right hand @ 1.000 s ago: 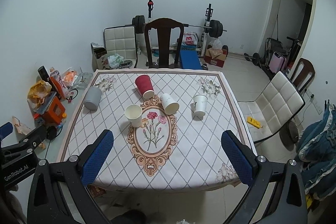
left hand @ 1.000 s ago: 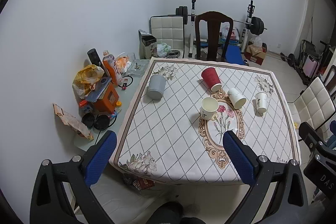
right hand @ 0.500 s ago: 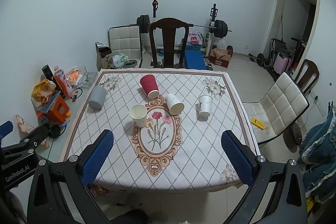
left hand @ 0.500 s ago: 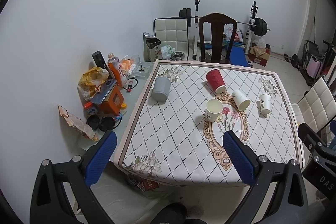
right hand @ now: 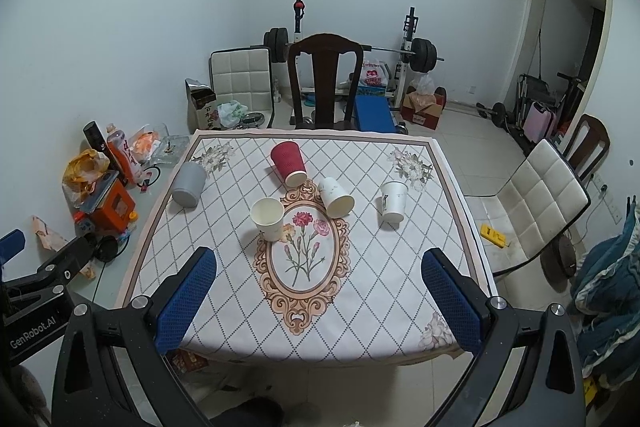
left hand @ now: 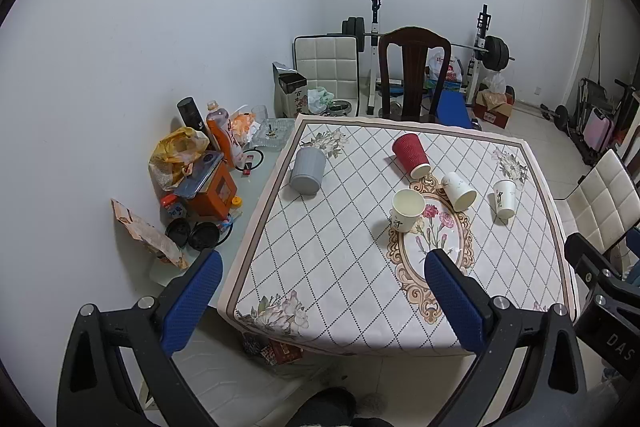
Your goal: Flip cup upright
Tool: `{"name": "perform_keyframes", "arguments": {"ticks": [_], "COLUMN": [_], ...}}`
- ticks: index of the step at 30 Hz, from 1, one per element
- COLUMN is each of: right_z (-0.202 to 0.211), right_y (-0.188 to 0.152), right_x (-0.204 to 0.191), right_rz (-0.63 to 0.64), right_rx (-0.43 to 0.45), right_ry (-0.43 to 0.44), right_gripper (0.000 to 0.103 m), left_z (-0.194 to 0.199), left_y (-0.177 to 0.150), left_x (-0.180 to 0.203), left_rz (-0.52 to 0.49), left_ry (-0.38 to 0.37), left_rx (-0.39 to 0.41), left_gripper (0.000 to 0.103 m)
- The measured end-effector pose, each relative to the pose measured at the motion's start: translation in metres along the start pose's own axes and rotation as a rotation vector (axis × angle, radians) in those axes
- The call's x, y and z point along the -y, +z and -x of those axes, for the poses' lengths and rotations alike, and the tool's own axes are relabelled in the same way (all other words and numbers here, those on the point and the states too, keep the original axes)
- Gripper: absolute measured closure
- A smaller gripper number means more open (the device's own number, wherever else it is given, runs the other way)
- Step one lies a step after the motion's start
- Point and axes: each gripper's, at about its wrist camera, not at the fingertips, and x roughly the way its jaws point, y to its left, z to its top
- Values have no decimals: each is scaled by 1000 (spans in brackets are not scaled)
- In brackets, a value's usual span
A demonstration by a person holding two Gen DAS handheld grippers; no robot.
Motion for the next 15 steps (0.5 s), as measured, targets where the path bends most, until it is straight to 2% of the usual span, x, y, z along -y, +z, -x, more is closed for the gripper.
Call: {"name": "perform_keyframes", "arguments": {"ticks": [15], "right_z": [2], "right_y": [0], "right_x": [-4], "right_rz": [7], "right_rx": [-3], "right_ry": [3], "right_gripper": [0], "left_z": [0], "left_y": [-1], "left_x": [-3], "left_rz": [-1], "left_ry": [-5], "left_rx": [0], "left_gripper": [0]}}
